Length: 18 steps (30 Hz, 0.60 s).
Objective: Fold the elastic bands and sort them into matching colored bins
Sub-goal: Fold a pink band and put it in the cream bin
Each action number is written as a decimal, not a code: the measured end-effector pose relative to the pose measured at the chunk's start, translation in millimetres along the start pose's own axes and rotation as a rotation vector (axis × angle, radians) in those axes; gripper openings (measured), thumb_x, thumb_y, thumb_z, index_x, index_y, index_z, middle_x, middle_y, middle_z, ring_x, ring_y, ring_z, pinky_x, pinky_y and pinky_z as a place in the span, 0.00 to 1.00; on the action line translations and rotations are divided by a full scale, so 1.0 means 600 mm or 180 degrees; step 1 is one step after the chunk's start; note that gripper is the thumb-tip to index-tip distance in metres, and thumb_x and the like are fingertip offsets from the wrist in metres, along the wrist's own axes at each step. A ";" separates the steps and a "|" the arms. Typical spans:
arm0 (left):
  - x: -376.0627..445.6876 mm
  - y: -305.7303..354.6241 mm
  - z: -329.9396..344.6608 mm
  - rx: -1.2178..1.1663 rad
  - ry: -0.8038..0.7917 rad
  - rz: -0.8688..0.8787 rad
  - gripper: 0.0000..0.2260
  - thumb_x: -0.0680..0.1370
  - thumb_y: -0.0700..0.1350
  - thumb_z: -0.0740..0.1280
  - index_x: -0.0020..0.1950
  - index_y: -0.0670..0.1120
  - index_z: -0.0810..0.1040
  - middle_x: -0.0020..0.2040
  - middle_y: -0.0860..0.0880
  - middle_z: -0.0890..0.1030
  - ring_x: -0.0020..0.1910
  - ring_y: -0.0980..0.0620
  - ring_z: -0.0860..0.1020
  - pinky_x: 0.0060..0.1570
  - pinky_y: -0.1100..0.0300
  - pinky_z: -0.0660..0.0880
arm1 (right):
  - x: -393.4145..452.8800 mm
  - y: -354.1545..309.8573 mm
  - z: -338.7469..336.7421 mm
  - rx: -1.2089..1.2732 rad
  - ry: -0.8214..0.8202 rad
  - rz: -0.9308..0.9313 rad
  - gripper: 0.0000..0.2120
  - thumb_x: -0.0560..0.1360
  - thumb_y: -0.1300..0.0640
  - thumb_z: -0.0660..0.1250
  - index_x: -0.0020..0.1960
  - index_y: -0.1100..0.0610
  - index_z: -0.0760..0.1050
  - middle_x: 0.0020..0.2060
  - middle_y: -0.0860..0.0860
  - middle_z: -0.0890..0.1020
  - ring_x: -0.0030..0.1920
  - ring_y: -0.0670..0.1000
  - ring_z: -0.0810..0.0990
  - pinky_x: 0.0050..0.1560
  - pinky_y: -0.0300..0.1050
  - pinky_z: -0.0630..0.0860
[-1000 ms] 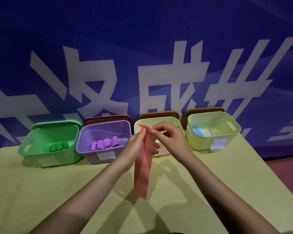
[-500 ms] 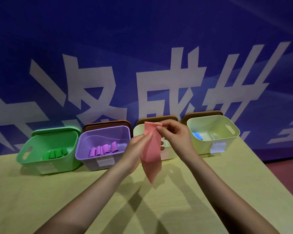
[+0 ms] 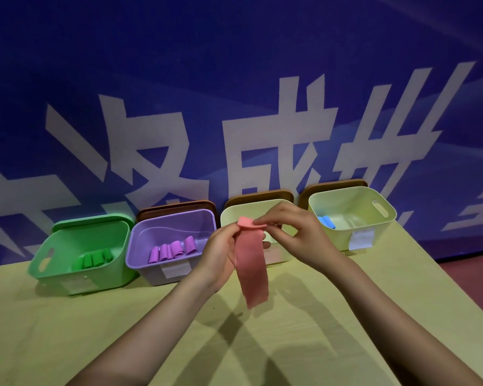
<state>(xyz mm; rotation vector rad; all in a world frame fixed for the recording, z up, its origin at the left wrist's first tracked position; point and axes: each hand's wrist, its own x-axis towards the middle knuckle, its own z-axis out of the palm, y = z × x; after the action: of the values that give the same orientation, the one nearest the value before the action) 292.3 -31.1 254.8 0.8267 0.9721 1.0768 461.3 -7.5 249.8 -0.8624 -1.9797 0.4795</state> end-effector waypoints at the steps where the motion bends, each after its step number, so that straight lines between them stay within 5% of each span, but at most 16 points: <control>1: 0.000 -0.001 -0.001 -0.0021 -0.0011 -0.0014 0.15 0.82 0.43 0.54 0.53 0.39 0.79 0.42 0.42 0.83 0.43 0.43 0.83 0.39 0.58 0.78 | -0.001 0.000 -0.001 -0.0071 -0.0058 -0.0073 0.11 0.75 0.65 0.68 0.54 0.56 0.83 0.45 0.49 0.81 0.45 0.47 0.79 0.44 0.43 0.77; 7: 0.000 -0.006 -0.011 -0.0093 -0.0088 -0.0145 0.21 0.83 0.51 0.51 0.57 0.39 0.78 0.48 0.38 0.83 0.45 0.41 0.83 0.49 0.52 0.77 | 0.000 -0.001 -0.011 -0.0638 -0.0401 -0.0362 0.12 0.76 0.56 0.63 0.53 0.55 0.83 0.44 0.48 0.79 0.46 0.46 0.78 0.43 0.44 0.77; 11: 0.000 -0.013 -0.012 0.0185 -0.0031 0.0105 0.14 0.81 0.44 0.59 0.56 0.36 0.78 0.49 0.37 0.82 0.44 0.43 0.83 0.48 0.56 0.80 | 0.003 -0.005 -0.018 -0.0746 -0.0605 -0.0474 0.13 0.76 0.55 0.63 0.55 0.54 0.82 0.45 0.48 0.79 0.47 0.46 0.77 0.44 0.45 0.77; 15: -0.001 -0.016 -0.014 0.0388 0.0056 0.0254 0.13 0.81 0.43 0.58 0.58 0.39 0.79 0.51 0.39 0.84 0.47 0.42 0.83 0.49 0.55 0.79 | 0.001 -0.019 -0.001 0.0433 -0.0243 0.0838 0.14 0.79 0.57 0.63 0.63 0.50 0.77 0.44 0.44 0.81 0.47 0.44 0.79 0.47 0.38 0.75; 18: -0.001 -0.019 -0.008 0.0439 0.0129 0.0364 0.13 0.82 0.43 0.57 0.57 0.39 0.79 0.50 0.39 0.84 0.49 0.42 0.83 0.53 0.53 0.77 | 0.005 -0.021 0.016 0.0691 -0.0131 0.1278 0.09 0.78 0.58 0.65 0.54 0.52 0.81 0.39 0.42 0.83 0.41 0.41 0.80 0.41 0.36 0.75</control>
<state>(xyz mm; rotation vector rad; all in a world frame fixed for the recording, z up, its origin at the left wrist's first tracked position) 291.5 -34.5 242.7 0.9862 1.0524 1.1372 447.4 -14.1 254.4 -1.1194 -1.7504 0.9306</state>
